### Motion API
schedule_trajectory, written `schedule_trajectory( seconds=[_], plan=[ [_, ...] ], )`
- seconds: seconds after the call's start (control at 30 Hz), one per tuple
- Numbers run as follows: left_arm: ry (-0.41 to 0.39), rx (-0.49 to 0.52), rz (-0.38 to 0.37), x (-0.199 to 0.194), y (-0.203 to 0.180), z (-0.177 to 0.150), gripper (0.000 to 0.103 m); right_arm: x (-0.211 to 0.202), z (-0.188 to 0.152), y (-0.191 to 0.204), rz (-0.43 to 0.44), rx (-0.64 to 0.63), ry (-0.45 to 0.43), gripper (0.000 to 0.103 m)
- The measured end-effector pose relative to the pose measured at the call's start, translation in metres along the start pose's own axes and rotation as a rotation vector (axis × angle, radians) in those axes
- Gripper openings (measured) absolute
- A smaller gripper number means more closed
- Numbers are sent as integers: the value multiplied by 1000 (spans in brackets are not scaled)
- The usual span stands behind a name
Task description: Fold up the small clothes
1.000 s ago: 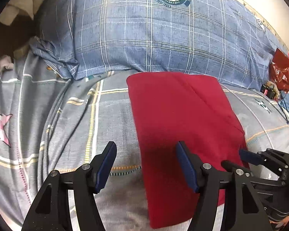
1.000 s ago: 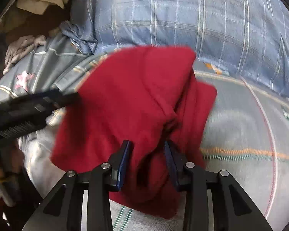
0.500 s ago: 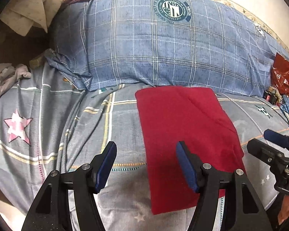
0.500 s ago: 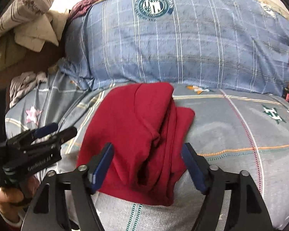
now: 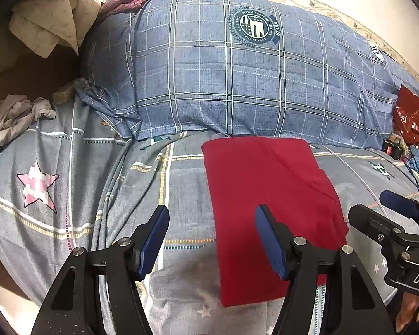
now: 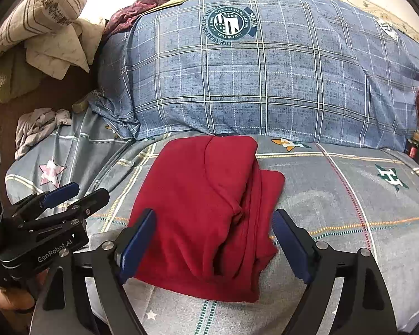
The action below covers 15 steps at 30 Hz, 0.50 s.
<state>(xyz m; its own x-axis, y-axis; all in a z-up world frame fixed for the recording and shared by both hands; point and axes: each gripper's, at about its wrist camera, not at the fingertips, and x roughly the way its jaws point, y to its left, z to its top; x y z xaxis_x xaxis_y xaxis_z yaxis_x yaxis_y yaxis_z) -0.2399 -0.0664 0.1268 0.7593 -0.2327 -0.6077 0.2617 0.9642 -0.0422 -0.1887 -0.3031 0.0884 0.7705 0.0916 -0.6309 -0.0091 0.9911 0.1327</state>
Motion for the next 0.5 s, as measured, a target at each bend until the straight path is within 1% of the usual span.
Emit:
schedule_trajectory(
  seconds=[0.37, 0.5],
  plan=[
    [2, 8, -8, 4, 2, 1, 64, 0, 3, 0, 0, 3, -3, 88],
    [3, 9, -5, 5, 3, 0, 64, 4, 1, 1, 3, 5, 11, 88]
  ],
)
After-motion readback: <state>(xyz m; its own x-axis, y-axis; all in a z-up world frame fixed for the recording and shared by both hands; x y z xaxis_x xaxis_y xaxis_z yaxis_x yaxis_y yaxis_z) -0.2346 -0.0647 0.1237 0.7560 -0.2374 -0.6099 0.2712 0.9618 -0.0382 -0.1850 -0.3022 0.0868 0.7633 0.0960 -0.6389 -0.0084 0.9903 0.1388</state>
